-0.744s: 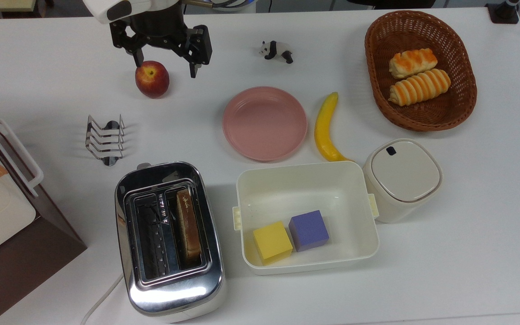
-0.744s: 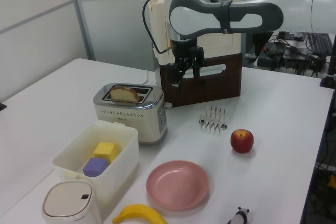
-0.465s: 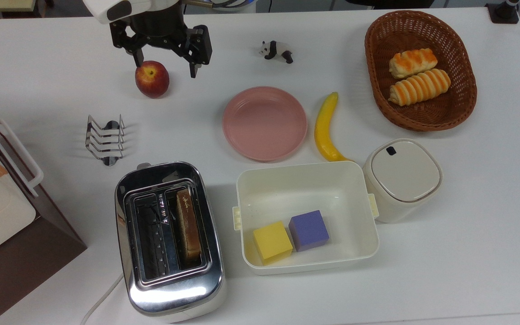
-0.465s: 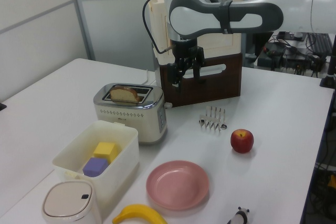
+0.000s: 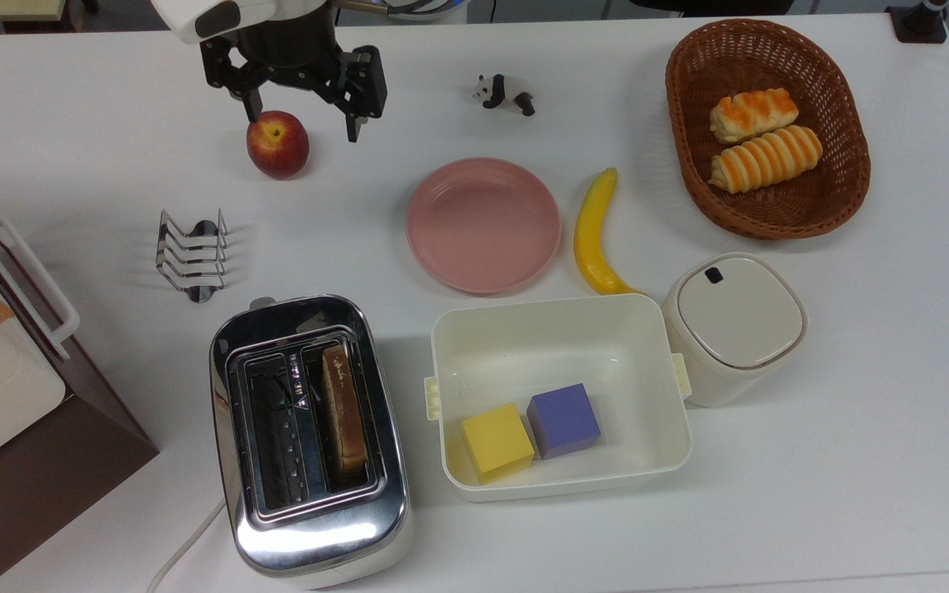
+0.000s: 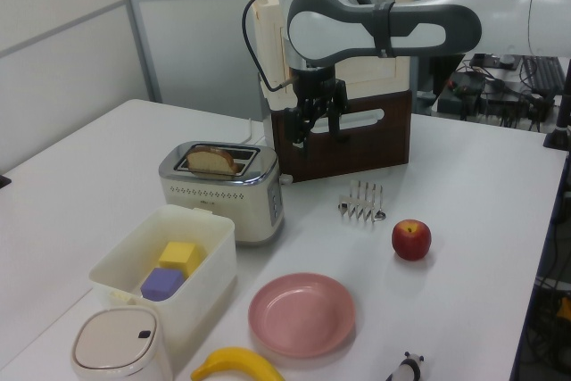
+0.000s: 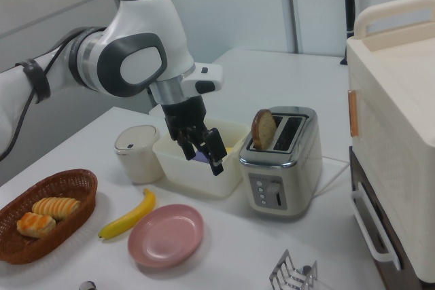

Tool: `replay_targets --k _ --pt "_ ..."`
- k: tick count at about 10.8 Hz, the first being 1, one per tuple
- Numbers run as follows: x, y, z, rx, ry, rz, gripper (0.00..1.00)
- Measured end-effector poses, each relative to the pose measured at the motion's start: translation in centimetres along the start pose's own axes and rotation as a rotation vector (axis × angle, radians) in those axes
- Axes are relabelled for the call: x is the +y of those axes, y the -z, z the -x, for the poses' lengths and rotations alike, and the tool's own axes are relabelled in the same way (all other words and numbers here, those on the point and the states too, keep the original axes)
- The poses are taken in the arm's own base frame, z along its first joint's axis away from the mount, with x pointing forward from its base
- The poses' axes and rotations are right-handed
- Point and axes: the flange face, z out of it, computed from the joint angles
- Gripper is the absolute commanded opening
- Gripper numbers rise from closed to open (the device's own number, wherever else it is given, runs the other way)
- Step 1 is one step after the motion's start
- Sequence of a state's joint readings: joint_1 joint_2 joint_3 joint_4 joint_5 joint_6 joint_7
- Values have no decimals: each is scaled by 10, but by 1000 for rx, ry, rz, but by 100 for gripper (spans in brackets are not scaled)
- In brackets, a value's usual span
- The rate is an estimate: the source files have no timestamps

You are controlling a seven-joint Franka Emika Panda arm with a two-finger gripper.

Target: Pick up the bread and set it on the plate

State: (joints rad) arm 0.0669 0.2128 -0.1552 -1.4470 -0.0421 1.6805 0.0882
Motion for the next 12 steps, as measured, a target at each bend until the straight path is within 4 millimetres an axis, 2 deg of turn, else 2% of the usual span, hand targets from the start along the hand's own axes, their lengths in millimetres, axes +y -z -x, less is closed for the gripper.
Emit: replay_targets --k 10,12 --pt "-1 -4 -1 -7 25 1 100" --pt "-2 -5 -8 32 26 -2 100"
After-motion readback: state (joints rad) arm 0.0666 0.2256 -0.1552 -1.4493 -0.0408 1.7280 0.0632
